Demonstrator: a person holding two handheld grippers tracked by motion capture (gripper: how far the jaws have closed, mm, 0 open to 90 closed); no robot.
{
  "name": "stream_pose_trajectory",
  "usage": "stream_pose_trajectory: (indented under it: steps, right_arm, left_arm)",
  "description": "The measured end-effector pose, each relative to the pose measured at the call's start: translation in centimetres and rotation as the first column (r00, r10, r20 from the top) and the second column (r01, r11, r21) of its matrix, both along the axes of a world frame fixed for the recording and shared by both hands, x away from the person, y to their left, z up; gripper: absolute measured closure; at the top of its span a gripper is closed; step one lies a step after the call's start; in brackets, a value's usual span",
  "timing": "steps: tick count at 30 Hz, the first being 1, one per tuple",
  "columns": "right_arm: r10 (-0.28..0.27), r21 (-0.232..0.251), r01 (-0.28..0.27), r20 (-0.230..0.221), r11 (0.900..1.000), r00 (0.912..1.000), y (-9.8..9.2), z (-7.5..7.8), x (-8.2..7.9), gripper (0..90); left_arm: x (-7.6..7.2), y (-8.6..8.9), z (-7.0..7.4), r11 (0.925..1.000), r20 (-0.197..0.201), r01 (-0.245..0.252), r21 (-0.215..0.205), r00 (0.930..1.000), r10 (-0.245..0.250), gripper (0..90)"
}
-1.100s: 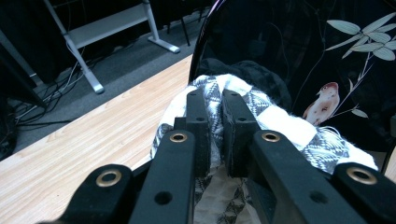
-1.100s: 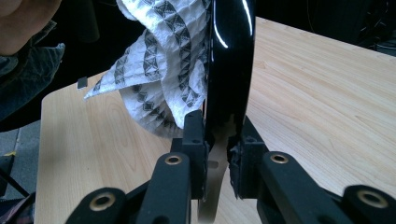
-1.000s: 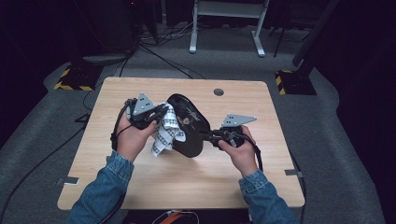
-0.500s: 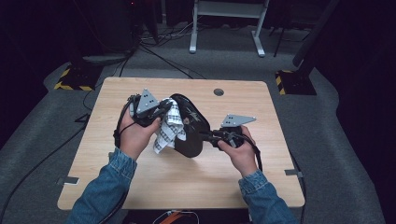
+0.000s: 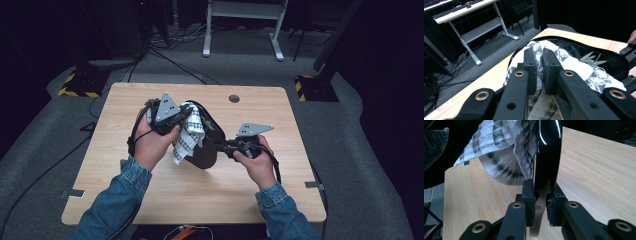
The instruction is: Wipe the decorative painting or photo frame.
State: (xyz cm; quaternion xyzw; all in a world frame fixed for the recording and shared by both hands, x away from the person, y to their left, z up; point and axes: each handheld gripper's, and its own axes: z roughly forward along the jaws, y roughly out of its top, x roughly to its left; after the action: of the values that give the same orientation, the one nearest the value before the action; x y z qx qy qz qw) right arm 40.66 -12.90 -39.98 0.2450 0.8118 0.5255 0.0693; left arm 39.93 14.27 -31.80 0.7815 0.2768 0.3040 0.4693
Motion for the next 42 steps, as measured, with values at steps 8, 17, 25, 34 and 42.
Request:
stream_pose_trajectory:
  steps: [8,17,25,34,42]
  right_arm:
    - [0.001,0.002,-0.001,0.002,1.000,1.0000,0.0,0.0,0.0,79.1]
    - [0.002,0.002,-0.002,0.003,1.000,1.0000,0.0,0.0,0.0,79.1]
    - [0.002,-0.002,-0.002,0.003,1.000,1.0000,0.1,0.0,0.0,79.1]
    - [0.001,-0.002,-0.001,0.001,1.000,1.0000,0.0,0.0,0.0,79.1]
    - [0.001,-0.002,-0.001,0.002,1.000,1.0000,0.1,0.0,0.0,79.1]
  left_arm:
    - [0.8,1.4,-0.6,0.9993,-0.019,-0.037,-0.005,0.9991,0.037,83.2]
    - [1.0,1.9,-0.9,0.9989,-0.034,-0.045,-0.013,0.9984,0.044,83.2]
    - [0.1,0.2,-0.7,0.9999,-0.027,0.010,-0.009,0.9996,-0.010,83.2]
    - [-0.3,-0.5,-0.9,0.9995,-0.008,0.029,0.010,0.9995,-0.029,83.2]
    - [0.6,1.2,-1.9,0.9996,-0.031,-0.024,0.016,0.9992,0.025,83.2]
